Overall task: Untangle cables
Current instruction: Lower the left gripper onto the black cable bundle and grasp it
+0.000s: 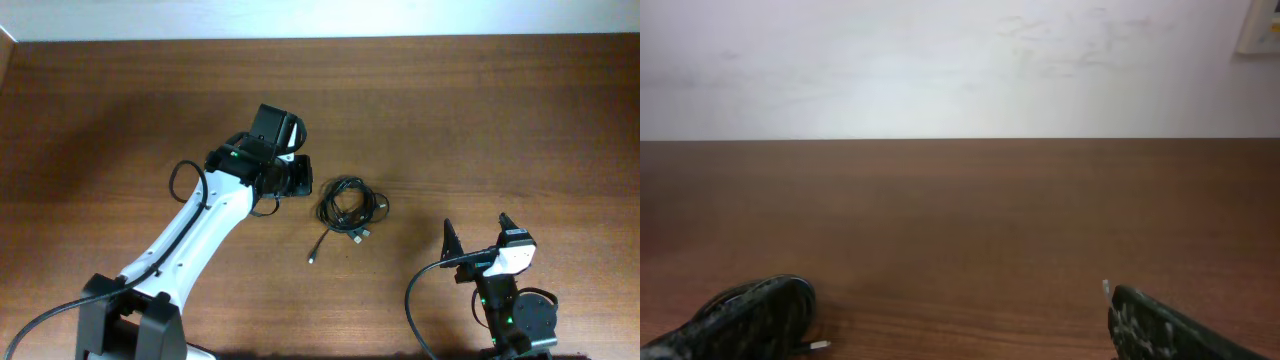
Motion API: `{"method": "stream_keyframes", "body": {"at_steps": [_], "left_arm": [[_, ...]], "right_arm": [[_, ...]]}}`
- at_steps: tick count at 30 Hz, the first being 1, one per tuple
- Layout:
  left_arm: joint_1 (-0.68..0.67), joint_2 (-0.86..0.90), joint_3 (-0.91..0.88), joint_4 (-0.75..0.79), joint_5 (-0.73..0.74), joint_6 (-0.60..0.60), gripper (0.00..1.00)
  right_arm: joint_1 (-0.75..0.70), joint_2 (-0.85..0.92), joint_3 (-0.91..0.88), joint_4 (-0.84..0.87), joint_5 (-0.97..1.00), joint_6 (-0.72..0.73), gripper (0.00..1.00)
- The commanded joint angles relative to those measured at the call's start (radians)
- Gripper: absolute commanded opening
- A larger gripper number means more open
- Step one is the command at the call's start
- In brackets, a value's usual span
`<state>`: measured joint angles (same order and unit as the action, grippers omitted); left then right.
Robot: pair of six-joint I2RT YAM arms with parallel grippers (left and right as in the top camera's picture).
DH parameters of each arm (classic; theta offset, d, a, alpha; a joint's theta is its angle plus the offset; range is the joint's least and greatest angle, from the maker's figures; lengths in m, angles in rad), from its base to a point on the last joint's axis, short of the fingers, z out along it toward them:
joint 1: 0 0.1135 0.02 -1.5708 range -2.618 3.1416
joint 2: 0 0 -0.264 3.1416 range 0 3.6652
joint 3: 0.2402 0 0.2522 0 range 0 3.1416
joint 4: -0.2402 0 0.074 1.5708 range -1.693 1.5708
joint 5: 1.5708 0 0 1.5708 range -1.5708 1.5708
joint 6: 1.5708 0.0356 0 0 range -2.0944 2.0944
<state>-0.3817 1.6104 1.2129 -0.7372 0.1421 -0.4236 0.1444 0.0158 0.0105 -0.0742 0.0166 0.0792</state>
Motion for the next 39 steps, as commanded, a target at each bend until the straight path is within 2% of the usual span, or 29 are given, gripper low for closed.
{"method": "stream_keyframes", "body": {"at_steps": [1,2,8,25,29,31,33,39], "left_arm": [[-0.004,0.007,-0.002,-0.028,-0.037,-0.002,0.13],[-0.004,0.007,-0.002,-0.045,-0.037,-0.002,0.01],[-0.004,0.007,-0.024,-0.057,-0.038,-0.002,0.00],[-0.004,0.007,-0.060,-0.058,-0.038,-0.003,0.16],[-0.004,0.008,-0.060,-0.012,-0.038,-0.036,0.17],[-0.005,0.012,-0.060,0.024,-0.038,-0.058,0.21],[-0.005,0.017,-0.060,0.047,-0.035,-0.081,0.29],[-0.021,0.080,-0.060,0.064,-0.034,-0.107,0.33]], "right_arm": [[-0.007,-0.001,-0.005,-0.007,0.002,0.003,0.98],[-0.007,-0.001,-0.005,-0.007,0.002,0.003,0.98],[-0.007,-0.001,-0.005,-0.007,0.002,0.003,0.98],[-0.007,-0.001,-0.005,-0.007,0.002,0.003,0.98],[-0.007,-0.001,-0.005,-0.007,0.002,0.003,0.98],[-0.007,-0.001,-0.005,-0.007,0.002,0.003,0.98],[-0.007,-0.001,-0.005,-0.007,0.002,0.003,0.98],[-0.007,-0.001,-0.005,-0.007,0.002,0.003,0.98]]}}
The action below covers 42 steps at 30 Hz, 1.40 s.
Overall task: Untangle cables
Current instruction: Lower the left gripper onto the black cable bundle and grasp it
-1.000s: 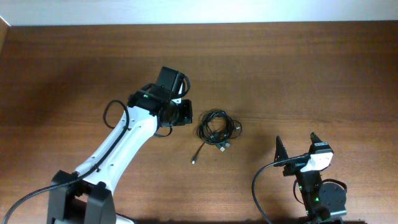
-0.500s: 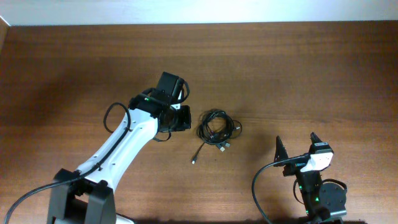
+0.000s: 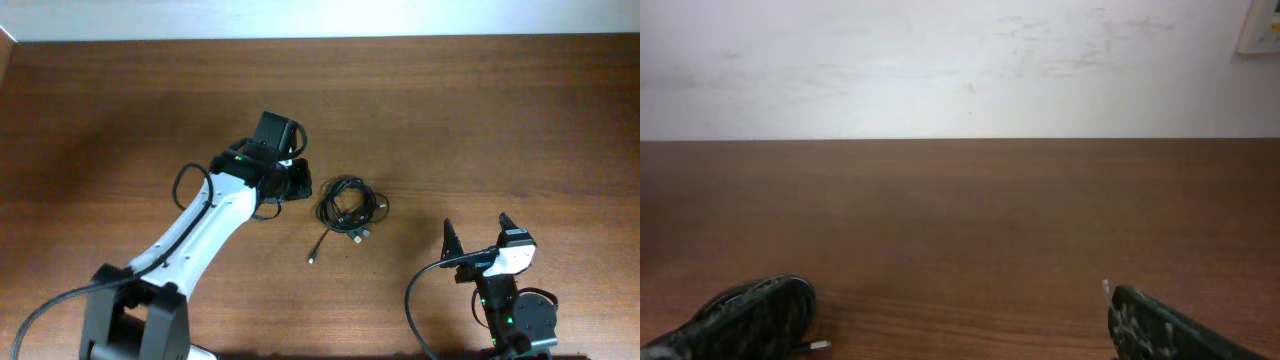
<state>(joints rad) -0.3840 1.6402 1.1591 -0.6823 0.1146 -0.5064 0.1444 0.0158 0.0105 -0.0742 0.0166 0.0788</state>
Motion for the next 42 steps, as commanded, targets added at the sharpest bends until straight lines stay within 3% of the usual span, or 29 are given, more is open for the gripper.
{"method": "stream_keyframes", "body": {"at_steps": [1,8,13,14,15,18,22,32,38,42], "left_arm": [[-0.024,0.064,-0.006,0.020,-0.007,-0.024,0.34],[-0.029,0.086,-0.006,0.155,-0.007,-0.026,0.40],[-0.045,0.121,-0.010,0.150,-0.008,-0.028,0.42],[-0.052,0.132,-0.010,0.151,-0.008,-0.028,0.40],[-0.061,0.151,-0.010,0.151,-0.007,-0.028,0.32],[-0.074,0.214,-0.010,0.151,-0.007,-0.028,0.29],[-0.074,0.288,-0.010,0.147,-0.007,-0.028,0.00],[-0.073,0.338,0.000,0.147,-0.007,-0.028,0.00],[-0.060,0.338,0.201,-0.026,-0.007,-0.028,0.00],[-0.061,0.339,0.216,-0.031,-0.008,-0.028,0.00]], "right_arm": [[-0.007,-0.001,-0.005,-0.007,0.002,0.003,0.98],[-0.007,-0.001,-0.005,-0.007,0.002,0.003,0.98],[-0.007,-0.001,-0.005,-0.007,0.002,0.003,0.98],[-0.007,-0.001,-0.005,-0.007,0.002,0.003,0.99],[-0.007,-0.001,-0.005,-0.007,0.002,0.003,0.98],[-0.007,-0.001,-0.005,-0.007,0.002,0.003,0.98],[-0.007,-0.001,-0.005,-0.007,0.002,0.003,0.98],[-0.007,-0.001,-0.005,-0.007,0.002,0.003,0.98],[-0.007,-0.001,-0.005,-0.007,0.002,0.003,0.98],[-0.007,-0.001,-0.005,-0.007,0.002,0.003,0.98]]}}
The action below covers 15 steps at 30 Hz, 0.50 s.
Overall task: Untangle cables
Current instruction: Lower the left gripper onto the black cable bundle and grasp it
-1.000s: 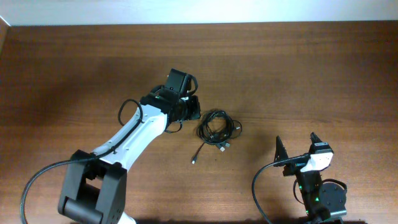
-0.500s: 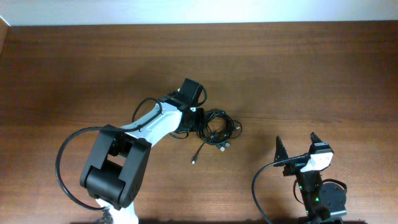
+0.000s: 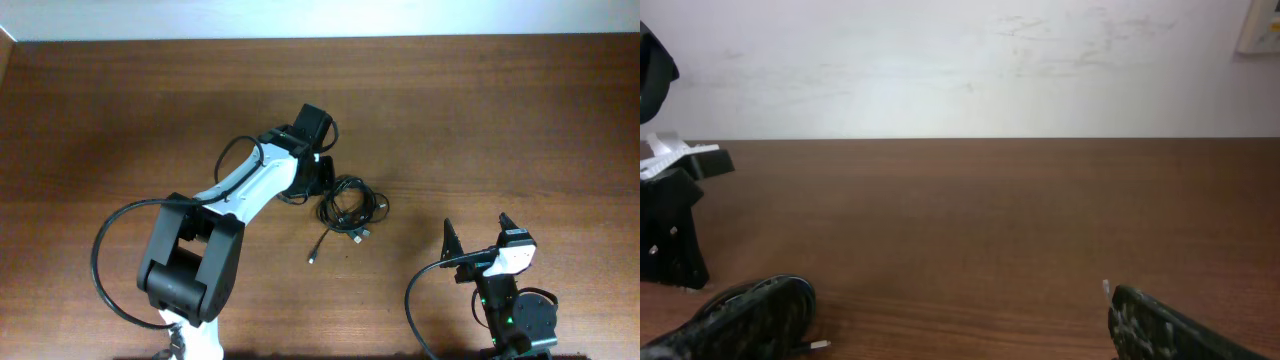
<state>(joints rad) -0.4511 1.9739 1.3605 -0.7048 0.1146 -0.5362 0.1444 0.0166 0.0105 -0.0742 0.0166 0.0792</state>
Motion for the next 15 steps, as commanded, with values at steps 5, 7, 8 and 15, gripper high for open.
{"method": "stream_keyframes", "body": {"at_steps": [5,7,8,15], "left_arm": [[0.006,0.006,0.014,-0.008,-0.083,0.002,0.02],[0.006,0.008,0.014,-0.008,-0.085,0.002,0.16],[0.006,0.008,0.013,-0.008,-0.085,0.002,0.32],[-0.031,0.008,0.011,-0.004,-0.109,0.001,0.59]], "right_arm": [[-0.007,-0.002,-0.005,-0.007,0.002,0.003,0.98],[-0.007,-0.002,-0.005,-0.007,0.002,0.003,0.98],[-0.007,-0.002,-0.005,-0.007,0.002,0.003,0.98],[-0.007,-0.002,-0.005,-0.007,0.002,0.003,0.98]]}}
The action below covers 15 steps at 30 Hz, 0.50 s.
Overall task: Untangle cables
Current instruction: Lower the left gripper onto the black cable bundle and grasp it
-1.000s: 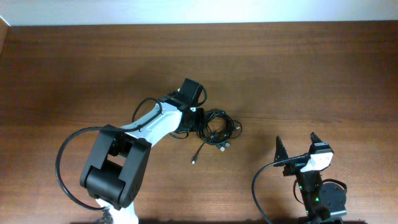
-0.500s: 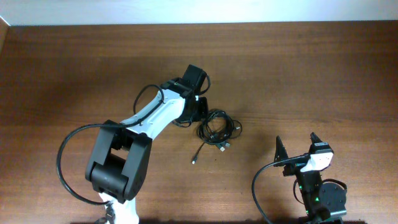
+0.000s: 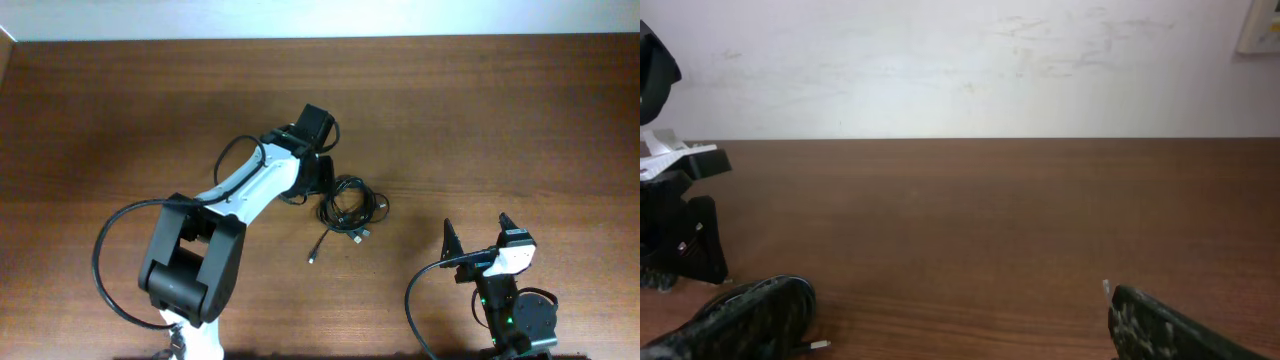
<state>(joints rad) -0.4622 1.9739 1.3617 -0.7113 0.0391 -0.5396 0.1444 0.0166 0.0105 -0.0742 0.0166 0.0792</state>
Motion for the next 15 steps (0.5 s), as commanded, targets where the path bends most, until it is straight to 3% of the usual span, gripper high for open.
{"method": "stream_keyframes", "body": {"at_steps": [1,13,15], "left_arm": [[-0.025,0.008,0.010,0.003,-0.040,0.000,0.59],[-0.052,0.054,-0.011,0.023,-0.082,-0.033,0.51],[-0.052,0.087,-0.012,0.022,-0.079,-0.033,0.38]], "right_arm": [[-0.007,-0.002,-0.005,-0.007,0.002,0.003,0.98],[-0.007,-0.002,-0.005,-0.007,0.002,0.003,0.98],[-0.007,-0.002,-0.005,-0.007,0.002,0.003,0.98]]}}
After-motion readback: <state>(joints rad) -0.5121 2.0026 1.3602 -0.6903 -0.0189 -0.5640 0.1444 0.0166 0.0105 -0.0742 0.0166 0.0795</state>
